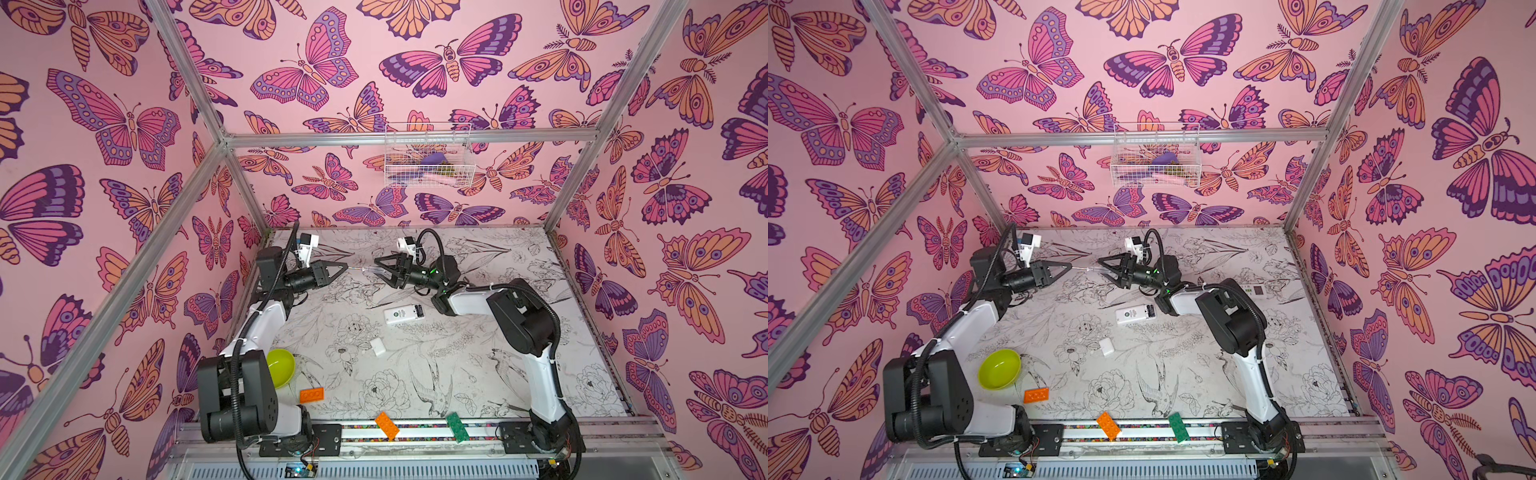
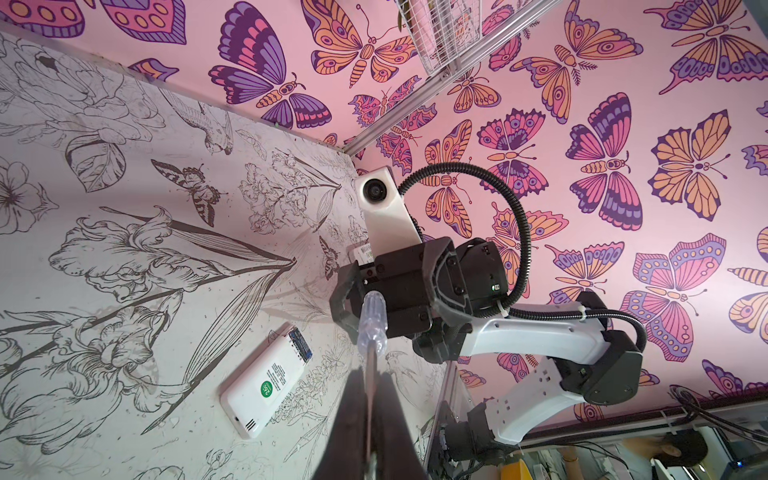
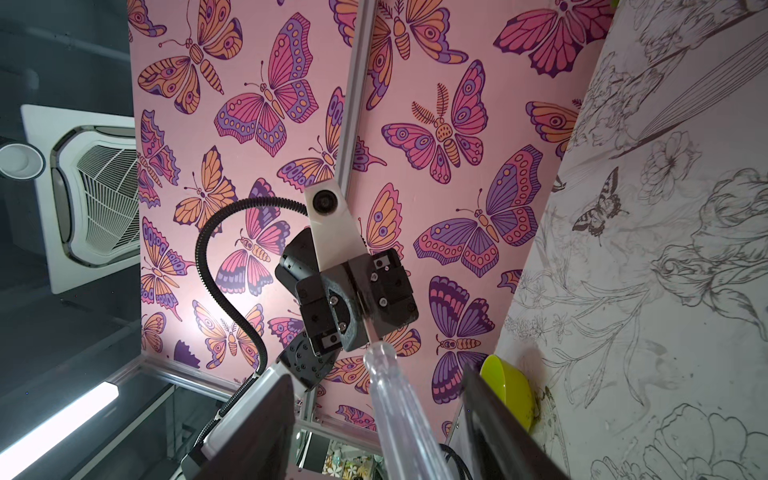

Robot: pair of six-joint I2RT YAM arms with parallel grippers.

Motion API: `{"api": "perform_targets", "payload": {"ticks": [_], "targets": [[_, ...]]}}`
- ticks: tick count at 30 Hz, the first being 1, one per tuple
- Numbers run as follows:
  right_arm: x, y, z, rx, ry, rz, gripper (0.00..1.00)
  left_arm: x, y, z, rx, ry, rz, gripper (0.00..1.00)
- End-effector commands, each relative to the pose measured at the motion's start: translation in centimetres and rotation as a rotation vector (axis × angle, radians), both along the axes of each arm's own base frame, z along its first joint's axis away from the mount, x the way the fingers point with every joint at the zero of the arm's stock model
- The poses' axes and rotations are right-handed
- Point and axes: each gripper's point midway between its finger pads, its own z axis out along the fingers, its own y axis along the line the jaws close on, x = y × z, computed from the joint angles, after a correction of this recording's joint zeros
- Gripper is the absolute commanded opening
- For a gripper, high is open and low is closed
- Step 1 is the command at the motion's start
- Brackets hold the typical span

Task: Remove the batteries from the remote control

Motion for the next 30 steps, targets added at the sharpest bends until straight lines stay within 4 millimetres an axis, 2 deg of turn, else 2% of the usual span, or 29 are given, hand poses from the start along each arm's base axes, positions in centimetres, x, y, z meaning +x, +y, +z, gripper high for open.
{"api": "perform_targets", "payload": {"ticks": [1,5,10,14,24,30], "targets": [[-1.4,0.4,2.8,0.077,-0.089,0.050,0.64,-0.3,-0.4,0.8,-0.010,-0.027,-0.013,0.00],[-1.5,0.9,2.6,0.078,-0.087,0.059,0.62,-0.6,-1.1,0.7,-0.005,-0.039,-0.034,0.00],[-2.2,1.4,3.3,0.093,-0.110,0.082,0.60,-0.7,-1.7,0.6,-0.004,-0.040,-0.050,0.00],[-2.3,1.8,3.1,0.095,-0.095,0.091,0.55,-0.8,-1.7,0.7,-0.010,-0.034,-0.055,0.00],[-2.8,2.0,3.6,0.097,-0.131,0.106,0.51,-1.1,-2.2,0.8,-0.019,-0.040,-0.071,0.00],[-2.7,2.3,3.6,0.098,-0.133,0.121,0.35,-1.0,-2.3,0.5,-0.017,-0.037,-0.072,0.00]]}}
